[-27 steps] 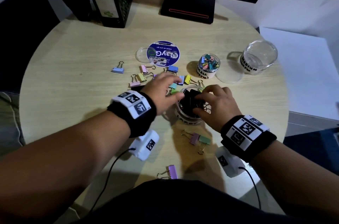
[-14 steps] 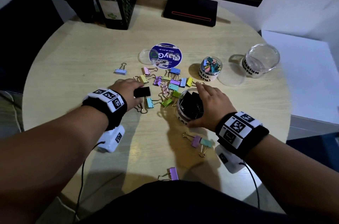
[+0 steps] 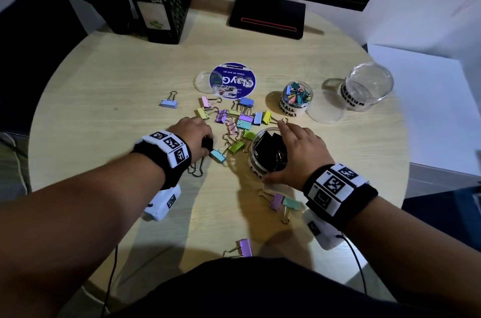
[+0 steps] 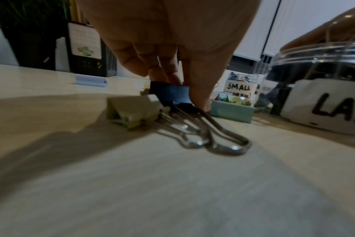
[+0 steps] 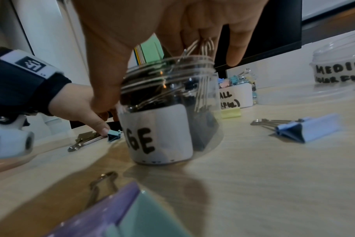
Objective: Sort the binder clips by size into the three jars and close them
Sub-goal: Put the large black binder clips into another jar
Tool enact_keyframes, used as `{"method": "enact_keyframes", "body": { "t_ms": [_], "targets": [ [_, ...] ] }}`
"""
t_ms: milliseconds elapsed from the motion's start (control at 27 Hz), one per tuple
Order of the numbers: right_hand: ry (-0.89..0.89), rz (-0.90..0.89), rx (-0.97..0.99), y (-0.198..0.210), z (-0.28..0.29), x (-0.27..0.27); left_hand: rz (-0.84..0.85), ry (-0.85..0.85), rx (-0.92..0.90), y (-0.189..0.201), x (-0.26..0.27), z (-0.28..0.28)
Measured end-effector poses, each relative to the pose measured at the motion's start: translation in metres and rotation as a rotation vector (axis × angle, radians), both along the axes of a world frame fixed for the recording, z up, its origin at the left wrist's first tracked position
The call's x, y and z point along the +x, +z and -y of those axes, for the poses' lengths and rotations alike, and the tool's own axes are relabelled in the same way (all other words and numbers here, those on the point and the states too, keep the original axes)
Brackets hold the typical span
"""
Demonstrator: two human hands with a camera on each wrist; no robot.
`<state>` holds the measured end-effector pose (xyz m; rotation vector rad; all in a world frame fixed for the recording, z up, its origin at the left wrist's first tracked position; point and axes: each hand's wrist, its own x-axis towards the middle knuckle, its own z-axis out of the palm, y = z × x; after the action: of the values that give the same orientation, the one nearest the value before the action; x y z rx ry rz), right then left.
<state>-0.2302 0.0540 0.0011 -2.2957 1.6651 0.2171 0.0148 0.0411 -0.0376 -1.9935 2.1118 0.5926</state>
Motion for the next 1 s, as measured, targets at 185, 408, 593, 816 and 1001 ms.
{"method": "enact_keyframes", "body": {
  "t_ms": [185,408,593,816,1001],
  "targets": [
    [0.009,0.006,-0.012,0.001,-0.001,0.0,0.07,-0.088,-0.019,-0.001,-0.009,-0.009],
    [0.017,0.014,-0.014,0.001,0.0,-0.001,-0.053,0.062,-0.01,0.016,-0.01,-0.004],
    [-0.081,0.218,0.086,0.005,0.004,-0.019,-0.397,0.342,-0.187,0.044,-0.016,0.005],
    [-0.161,0.557,-0.204,0.011,0.006,-0.038,-0.745,0.335,-0.259,0.07,-0.068,0.002],
    [-0.242,0.722,-0.027,0.017,0.007,-0.034,-0.609,0.228,-0.25,0.066,-0.09,0.001]
  ]
}}
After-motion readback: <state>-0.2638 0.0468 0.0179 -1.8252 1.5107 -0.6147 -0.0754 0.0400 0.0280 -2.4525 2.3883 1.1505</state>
